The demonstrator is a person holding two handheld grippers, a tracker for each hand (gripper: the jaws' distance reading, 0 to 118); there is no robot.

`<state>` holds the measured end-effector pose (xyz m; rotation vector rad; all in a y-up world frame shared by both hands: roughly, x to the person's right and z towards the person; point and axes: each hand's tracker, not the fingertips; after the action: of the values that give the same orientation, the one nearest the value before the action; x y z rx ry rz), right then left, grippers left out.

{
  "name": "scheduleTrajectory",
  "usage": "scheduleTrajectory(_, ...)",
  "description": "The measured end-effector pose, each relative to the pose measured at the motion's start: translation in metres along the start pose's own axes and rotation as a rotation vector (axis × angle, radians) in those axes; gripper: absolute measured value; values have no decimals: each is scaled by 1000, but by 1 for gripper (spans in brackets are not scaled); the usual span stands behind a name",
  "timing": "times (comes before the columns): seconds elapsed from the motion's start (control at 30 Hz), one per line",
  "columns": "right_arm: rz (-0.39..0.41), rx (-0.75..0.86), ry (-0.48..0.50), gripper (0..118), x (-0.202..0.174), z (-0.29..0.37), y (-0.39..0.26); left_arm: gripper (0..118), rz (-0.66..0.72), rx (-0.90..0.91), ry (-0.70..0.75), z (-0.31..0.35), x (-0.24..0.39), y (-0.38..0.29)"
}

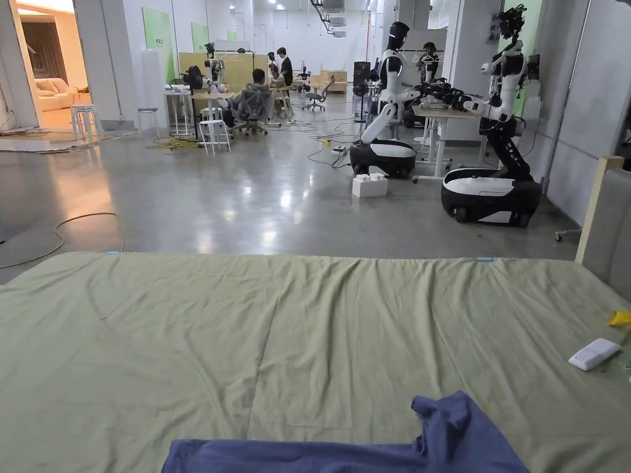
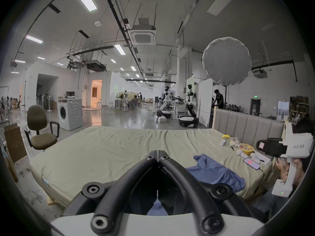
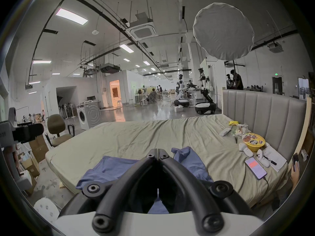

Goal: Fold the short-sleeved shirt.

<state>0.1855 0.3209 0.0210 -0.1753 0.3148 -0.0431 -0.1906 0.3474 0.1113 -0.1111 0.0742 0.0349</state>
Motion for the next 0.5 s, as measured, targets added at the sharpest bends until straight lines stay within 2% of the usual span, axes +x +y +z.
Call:
scheduleTrajectory(0.17,-25,10,0,0,4,0,5,0,-1,19,-4,1,-1,3)
scheduleTrajectory(0.5,16,-19,-9,0,-4,-11,-1,0,-47,-33,9,-20,1,0)
